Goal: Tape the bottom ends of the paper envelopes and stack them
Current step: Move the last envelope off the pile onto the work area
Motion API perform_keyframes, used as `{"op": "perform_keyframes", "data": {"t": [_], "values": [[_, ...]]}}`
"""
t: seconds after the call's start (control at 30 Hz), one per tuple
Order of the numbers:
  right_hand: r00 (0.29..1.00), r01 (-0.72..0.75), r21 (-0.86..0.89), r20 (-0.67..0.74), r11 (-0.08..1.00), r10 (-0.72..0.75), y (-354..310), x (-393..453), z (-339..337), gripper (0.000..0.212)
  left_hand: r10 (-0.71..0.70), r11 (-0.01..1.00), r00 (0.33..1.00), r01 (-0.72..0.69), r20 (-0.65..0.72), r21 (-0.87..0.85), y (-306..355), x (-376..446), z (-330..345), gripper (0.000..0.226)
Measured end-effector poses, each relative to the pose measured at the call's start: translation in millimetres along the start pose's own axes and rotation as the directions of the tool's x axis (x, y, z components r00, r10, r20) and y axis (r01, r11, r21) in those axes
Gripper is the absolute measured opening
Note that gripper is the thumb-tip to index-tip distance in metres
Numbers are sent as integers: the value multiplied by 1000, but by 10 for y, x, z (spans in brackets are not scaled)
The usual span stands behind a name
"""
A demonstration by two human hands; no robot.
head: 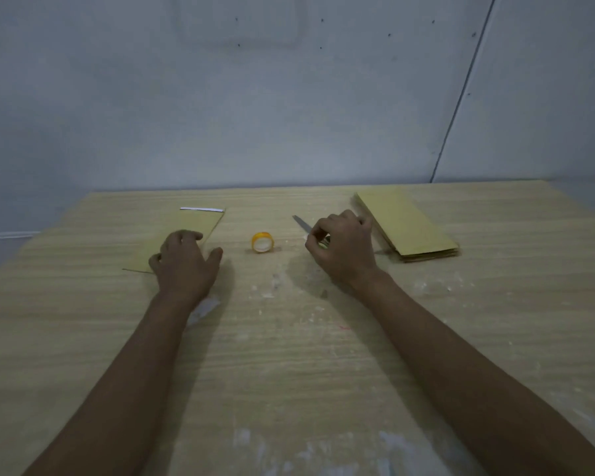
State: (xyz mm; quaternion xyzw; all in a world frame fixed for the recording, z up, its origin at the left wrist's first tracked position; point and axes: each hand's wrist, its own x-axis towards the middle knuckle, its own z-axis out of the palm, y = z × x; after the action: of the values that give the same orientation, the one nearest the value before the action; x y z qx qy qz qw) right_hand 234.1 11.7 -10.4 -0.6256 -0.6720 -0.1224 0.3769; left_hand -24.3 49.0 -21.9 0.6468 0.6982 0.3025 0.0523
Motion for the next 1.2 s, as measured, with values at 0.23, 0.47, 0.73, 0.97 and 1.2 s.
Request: {"op": "perform_keyframes", "data": {"t": [0.23,0.47,0.73,0.97,1.2], "values": [[993,68,55,89,996,-73,-333,-171,31,16,4,1000,998,-3,-59,14,-91,-120,-151,36],[985,81,99,147,992,-95,-532,-275,53,16,36,996,999,-39,40,76,-152,-146,-183,42],[854,236,331,378,914,-357,-818,-375,223,34,-62,994,996,56,-68,-90,-218,-96,-211,26],[851,219,444,349,869,-393,-866,-437,196,33,-205,970,976,194,66,143,-337,-68,-170,46],[881,96,496,361,863,-305,-813,-449,42,16,-79,993,992,69,97,98,-212,-121,-139,27]]}}
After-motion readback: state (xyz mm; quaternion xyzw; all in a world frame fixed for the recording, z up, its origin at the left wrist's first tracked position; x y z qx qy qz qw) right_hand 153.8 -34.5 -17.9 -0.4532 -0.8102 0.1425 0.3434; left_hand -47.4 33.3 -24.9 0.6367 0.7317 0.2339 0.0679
